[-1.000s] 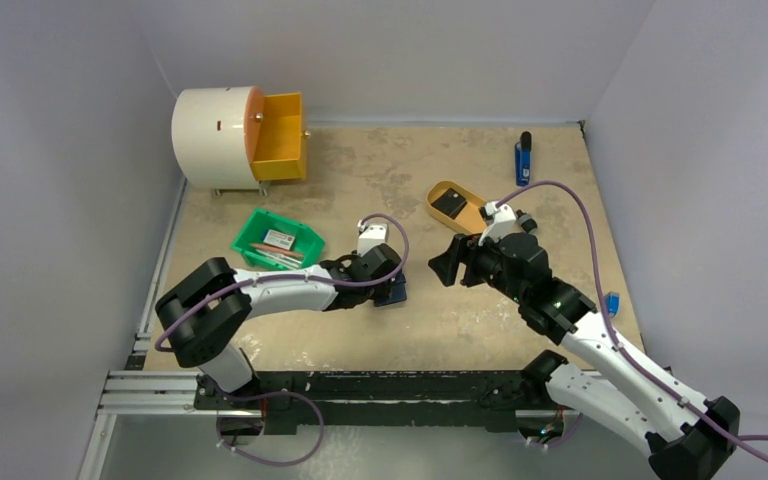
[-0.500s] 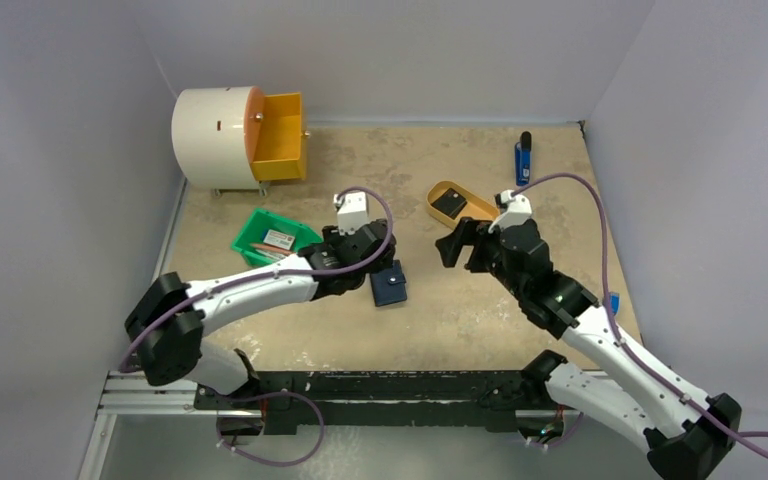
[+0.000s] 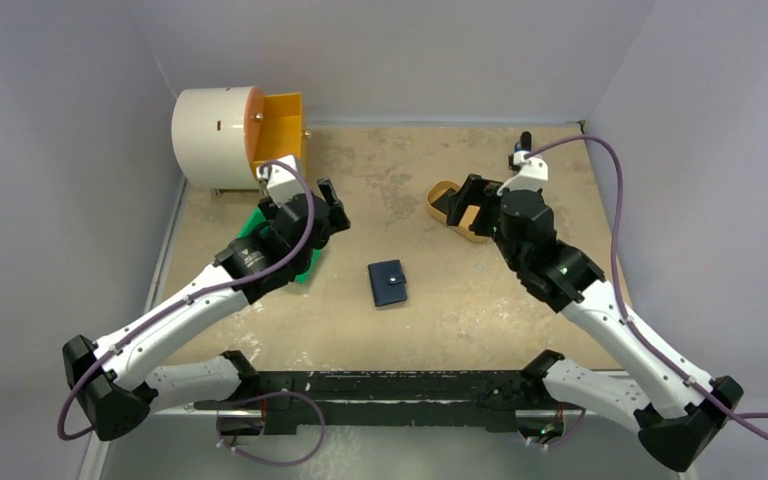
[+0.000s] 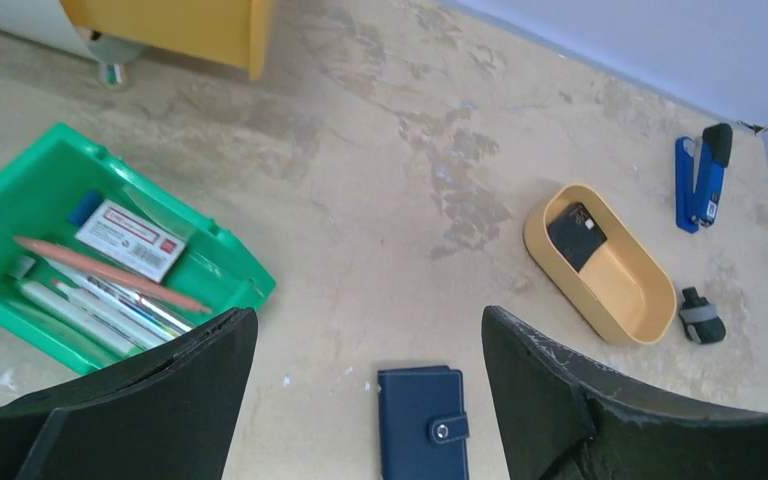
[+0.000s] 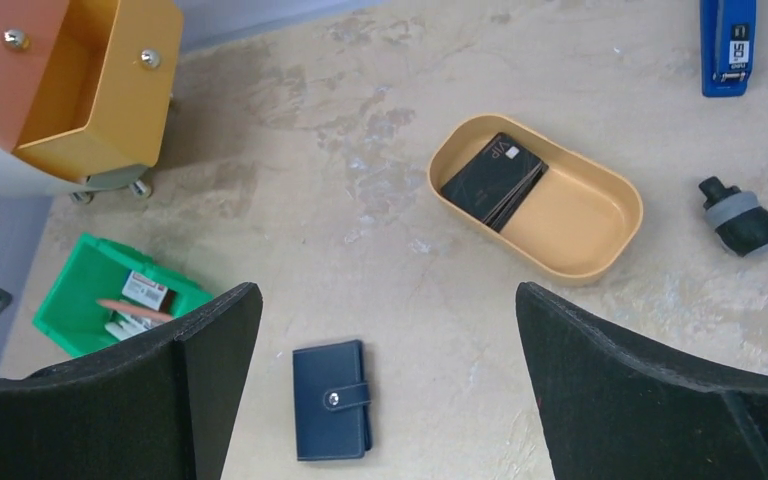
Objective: Put the credit cards into the card holder
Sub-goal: Reset both arms
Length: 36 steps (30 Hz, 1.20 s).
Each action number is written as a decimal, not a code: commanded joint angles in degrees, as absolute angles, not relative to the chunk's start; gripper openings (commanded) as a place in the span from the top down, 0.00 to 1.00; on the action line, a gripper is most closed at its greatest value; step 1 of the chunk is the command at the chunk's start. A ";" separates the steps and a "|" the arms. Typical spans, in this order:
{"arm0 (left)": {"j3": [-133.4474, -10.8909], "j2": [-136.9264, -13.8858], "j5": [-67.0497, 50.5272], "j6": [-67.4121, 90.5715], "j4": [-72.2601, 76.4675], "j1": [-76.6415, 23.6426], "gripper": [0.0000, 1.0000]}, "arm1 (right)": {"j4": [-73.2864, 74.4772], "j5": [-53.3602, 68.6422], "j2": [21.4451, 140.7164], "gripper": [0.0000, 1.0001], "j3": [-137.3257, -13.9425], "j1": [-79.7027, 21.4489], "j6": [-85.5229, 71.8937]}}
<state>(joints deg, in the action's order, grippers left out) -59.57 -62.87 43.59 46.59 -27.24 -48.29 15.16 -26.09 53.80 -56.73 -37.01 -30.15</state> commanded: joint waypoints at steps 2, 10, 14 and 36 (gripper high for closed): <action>-66.91 -65.44 34.51 39.16 -29.00 -41.33 0.18 | 13.79 -31.00 59.97 0.01 -61.99 -36.76 -26.85; -85.14 -69.13 29.15 34.21 -31.59 -37.24 0.18 | 9.21 -30.49 62.62 0.01 -80.65 -35.94 -14.58; -87.33 -63.18 31.15 28.61 -30.54 -37.23 0.17 | 0.32 -26.60 54.25 0.01 -80.20 -35.95 -6.15; -78.98 -47.60 46.49 26.20 -34.71 -37.19 0.13 | 6.44 -40.06 36.71 0.01 -66.89 -35.95 -11.30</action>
